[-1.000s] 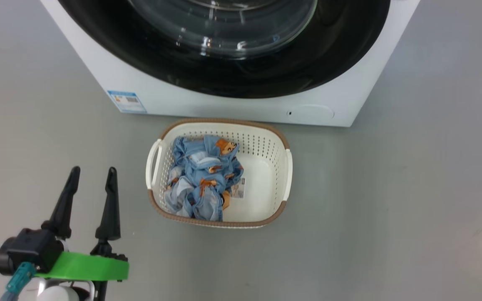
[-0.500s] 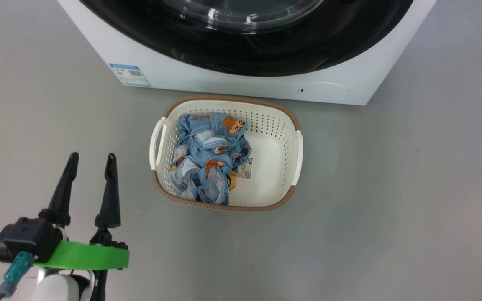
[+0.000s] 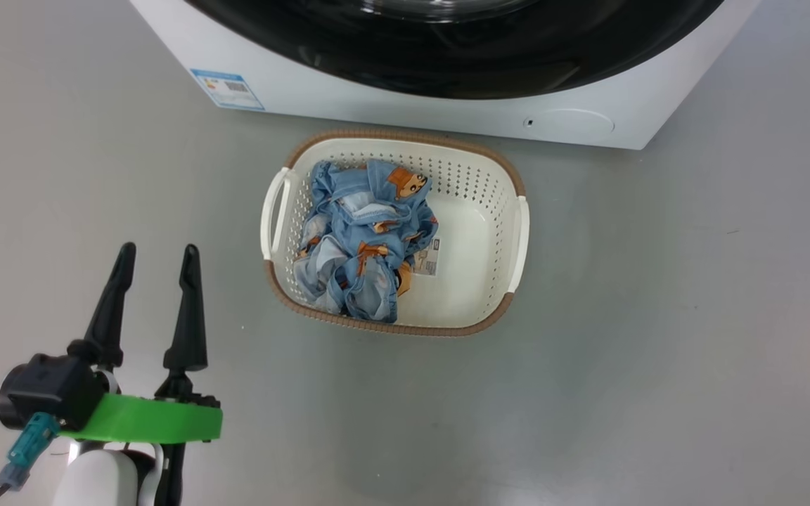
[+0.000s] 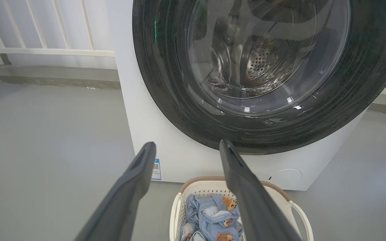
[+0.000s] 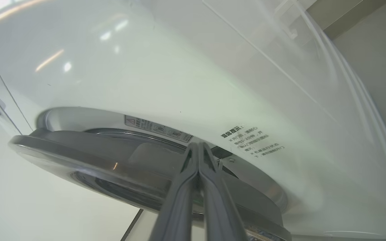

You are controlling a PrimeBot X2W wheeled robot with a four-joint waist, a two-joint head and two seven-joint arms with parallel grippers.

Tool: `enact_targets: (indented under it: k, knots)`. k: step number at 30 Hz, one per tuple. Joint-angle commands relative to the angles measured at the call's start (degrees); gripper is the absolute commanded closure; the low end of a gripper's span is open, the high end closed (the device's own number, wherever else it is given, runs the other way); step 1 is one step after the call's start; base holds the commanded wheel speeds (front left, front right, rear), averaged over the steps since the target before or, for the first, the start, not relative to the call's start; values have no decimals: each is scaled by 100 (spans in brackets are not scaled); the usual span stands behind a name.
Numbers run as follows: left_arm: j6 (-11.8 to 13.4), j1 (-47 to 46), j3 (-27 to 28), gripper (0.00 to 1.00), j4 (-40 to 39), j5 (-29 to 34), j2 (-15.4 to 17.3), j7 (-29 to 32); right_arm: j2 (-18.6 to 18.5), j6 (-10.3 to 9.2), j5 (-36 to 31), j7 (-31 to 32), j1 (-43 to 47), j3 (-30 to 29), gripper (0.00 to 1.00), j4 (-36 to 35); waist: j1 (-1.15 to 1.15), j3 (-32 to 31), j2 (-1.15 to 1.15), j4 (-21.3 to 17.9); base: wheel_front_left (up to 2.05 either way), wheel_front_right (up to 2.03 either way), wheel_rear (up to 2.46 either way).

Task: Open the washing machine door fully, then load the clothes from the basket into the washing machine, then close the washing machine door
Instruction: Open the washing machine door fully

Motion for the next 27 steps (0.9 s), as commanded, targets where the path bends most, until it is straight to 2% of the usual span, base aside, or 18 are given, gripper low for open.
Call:
enact_targets:
  k: [1,18,27]
  knots:
    - [-18,-115,180,0,-152,-42,102,-54,-48,-6,58,47,-75,77,100,-115,0,43,0,36,0,0,0]
    - [-18,-257,168,0,-135,-90,22,-54,49,-6,311,941,-985,349,100,336,0,388,0,191,0,0,0]
    - [-18,-239,163,0,-60,-84,-3,-54,110,-6,376,1335,-1026,511,100,526,0,296,0,216,0,0,0]
